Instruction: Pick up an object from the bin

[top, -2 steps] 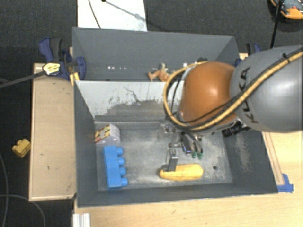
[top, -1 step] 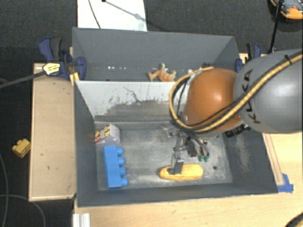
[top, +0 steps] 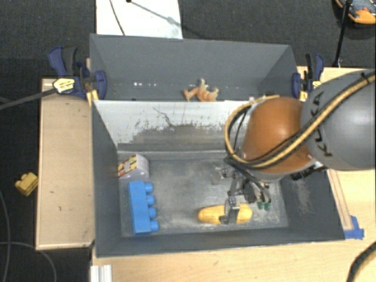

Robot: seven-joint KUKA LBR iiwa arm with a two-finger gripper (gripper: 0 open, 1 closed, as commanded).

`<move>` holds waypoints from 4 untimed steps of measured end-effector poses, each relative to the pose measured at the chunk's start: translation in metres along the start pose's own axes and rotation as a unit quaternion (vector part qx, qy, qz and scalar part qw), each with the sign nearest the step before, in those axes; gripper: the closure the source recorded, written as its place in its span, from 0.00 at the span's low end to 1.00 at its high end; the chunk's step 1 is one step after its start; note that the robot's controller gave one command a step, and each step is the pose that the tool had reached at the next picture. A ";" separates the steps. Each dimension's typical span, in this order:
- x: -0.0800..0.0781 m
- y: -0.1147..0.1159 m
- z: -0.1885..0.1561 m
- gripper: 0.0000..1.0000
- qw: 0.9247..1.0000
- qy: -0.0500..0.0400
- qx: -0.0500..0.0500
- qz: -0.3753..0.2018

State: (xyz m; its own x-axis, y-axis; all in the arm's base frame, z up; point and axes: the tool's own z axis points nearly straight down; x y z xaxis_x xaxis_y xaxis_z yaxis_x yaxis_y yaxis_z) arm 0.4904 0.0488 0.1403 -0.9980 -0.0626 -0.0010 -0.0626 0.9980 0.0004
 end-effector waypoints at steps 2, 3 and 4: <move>0.008 -0.005 0.056 0.00 0.988 -0.001 0.000 -0.154; 0.010 -0.044 0.070 1.00 0.999 0.001 0.000 -0.044; 0.010 -0.044 0.070 1.00 0.999 0.001 0.000 -0.043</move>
Offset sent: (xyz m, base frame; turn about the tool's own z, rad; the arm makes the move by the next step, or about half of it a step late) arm -0.0138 -0.0009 -0.0703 -0.3367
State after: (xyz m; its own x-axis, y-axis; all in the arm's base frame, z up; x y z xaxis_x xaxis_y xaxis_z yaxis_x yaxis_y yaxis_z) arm 0.4832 0.0046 0.0701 -0.9891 -0.1476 0.0002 -0.1476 0.9891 0.0008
